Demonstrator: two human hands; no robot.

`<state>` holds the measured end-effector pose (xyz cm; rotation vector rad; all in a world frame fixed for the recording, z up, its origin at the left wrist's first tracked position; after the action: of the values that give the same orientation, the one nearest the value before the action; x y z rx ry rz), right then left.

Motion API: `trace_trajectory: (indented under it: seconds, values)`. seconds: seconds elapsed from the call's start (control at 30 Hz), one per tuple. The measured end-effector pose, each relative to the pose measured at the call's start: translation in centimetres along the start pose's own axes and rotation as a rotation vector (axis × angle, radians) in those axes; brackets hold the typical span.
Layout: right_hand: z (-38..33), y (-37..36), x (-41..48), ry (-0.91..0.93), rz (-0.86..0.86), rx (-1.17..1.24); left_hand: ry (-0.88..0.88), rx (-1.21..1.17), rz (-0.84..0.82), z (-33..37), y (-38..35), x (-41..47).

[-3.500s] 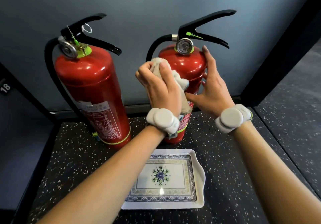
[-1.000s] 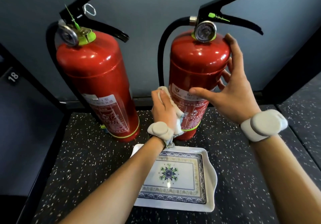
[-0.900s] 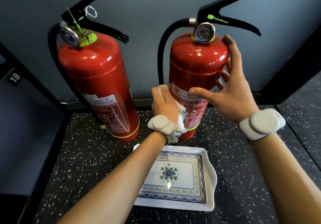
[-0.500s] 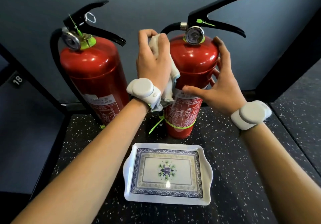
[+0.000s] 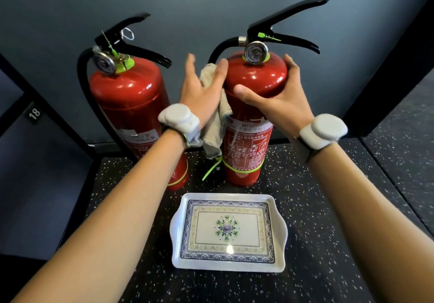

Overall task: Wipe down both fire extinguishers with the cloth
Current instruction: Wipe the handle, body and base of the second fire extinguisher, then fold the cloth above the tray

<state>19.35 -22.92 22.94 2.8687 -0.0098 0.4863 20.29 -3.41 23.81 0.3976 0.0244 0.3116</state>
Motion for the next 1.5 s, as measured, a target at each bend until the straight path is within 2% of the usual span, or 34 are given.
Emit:
trace_trajectory:
  seconds: [0.1,0.27,0.37,0.47,0.7,0.8,0.87,0.97,1.1,1.17,1.23,1.5]
  values:
    - [0.1,0.4,0.3,-0.004,0.03,0.0,0.018,0.048,-0.072,0.0,-0.1,0.7]
    - [0.4,1.0,0.2,0.004,0.039,0.004,-0.043,-0.018,0.052,-0.3,0.2,-0.4]
    - [0.4,1.0,0.9,0.0,-0.021,0.004,-0.04,-0.064,0.142,-0.8,0.4,-1.0]
    - [0.8,1.4,1.8,-0.014,-0.077,0.008,-0.061,-0.064,0.164,-0.8,0.0,-1.6]
    - [1.7,0.7,-0.1,-0.097,-0.067,0.007,-0.014,-0.025,0.052,-0.8,0.3,-2.3]
    - [2.4,-0.3,-2.9,-0.19,0.073,-0.103,-0.032,-0.061,0.039,-0.9,1.8,-3.8]
    - [2.9,-1.4,-6.2,-0.326,0.176,-0.204,-0.049,-0.078,-0.012,-1.1,2.3,-5.0]
    - [4.0,-4.9,-9.5,-0.427,0.116,-0.016,-0.029,-0.161,-0.129,-2.1,2.7,-6.7]
    - [3.0,-8.9,-11.5,-0.424,-0.159,0.208,0.059,-0.292,-0.271,-4.8,3.3,-8.2]
    - [2.7,-9.8,-12.4,-0.412,-0.196,0.357,0.086,-0.294,-0.304,-6.3,4.0,-8.9]
    - [2.7,-9.8,-12.9,-0.374,-0.155,0.404,0.06,-0.255,-0.289,-7.1,5.2,-9.4]
    - [2.4,-9.5,-11.9,-0.13,-0.049,-0.013,0.09,-0.201,-0.286,-12.3,7.7,-10.2]
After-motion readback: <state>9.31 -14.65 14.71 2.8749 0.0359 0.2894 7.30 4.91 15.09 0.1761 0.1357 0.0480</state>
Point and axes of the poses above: each hand's wrist, its own x-axis towards the middle knuckle, its own y-axis out of the back of the hand, z = x × y, the point moved 9 cm from there along x, towards the middle knuckle, and after that the axes turned 8 degrees about y, right-handed, at the moved point
